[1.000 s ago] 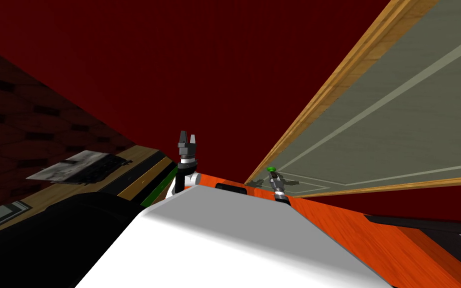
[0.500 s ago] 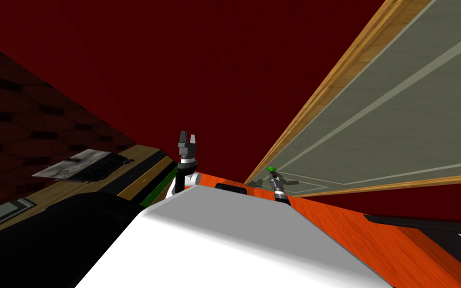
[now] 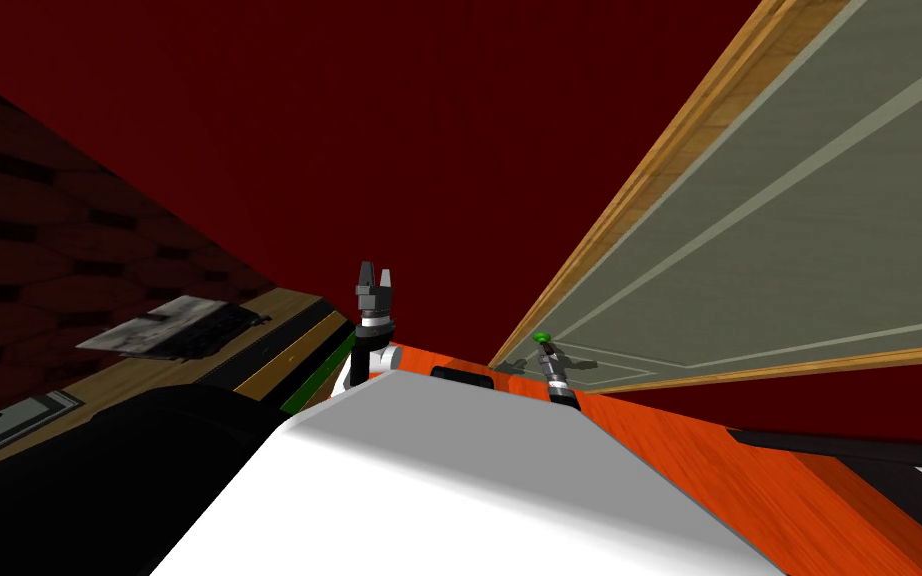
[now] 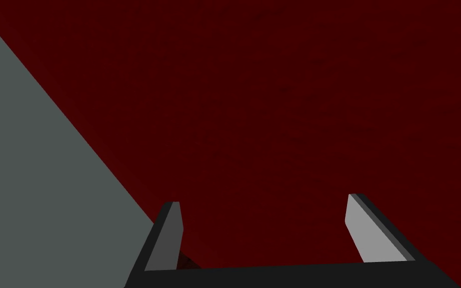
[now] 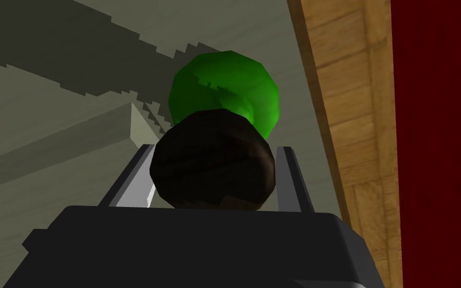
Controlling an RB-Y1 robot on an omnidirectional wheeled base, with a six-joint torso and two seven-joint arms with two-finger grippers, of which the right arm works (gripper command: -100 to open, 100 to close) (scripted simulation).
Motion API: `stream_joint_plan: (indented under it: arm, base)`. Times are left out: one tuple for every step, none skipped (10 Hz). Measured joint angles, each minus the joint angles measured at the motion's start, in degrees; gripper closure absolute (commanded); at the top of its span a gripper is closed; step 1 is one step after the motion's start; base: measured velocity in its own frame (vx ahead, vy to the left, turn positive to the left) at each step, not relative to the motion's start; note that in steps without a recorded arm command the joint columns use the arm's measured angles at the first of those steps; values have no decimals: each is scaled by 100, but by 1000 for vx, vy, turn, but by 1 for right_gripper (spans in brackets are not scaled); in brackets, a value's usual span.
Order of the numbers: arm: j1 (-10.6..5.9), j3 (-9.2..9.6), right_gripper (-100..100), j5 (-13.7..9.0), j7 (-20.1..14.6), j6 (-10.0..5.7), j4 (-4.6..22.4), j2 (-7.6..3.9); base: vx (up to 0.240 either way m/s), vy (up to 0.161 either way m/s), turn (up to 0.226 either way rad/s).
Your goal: Pull the door open
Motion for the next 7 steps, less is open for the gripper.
stream_joint_plan:
  arm:
    - [-35,4,100,1,-161,-12,45,3]
    - [-67,6,100,2,-282,-33,96,9]
    - [-73,9,100,3,-427,-32,100,11]
    - [-68,12,100,3,-532,-30,93,10]
    - [-96,15,100,5,-670,-48,140,17]
    - [-107,18,100,5,-828,-36,132,16]
    - [-121,22,100,6,-959,-35,151,17]
  base:
    - [-20,-7,5]
    - [-21,-7,10]
    - [-18,-4,8]
    - [-22,-7,6]
    - [-34,-7,12]
    - [-23,-4,10]
    - [-25,-7,14]
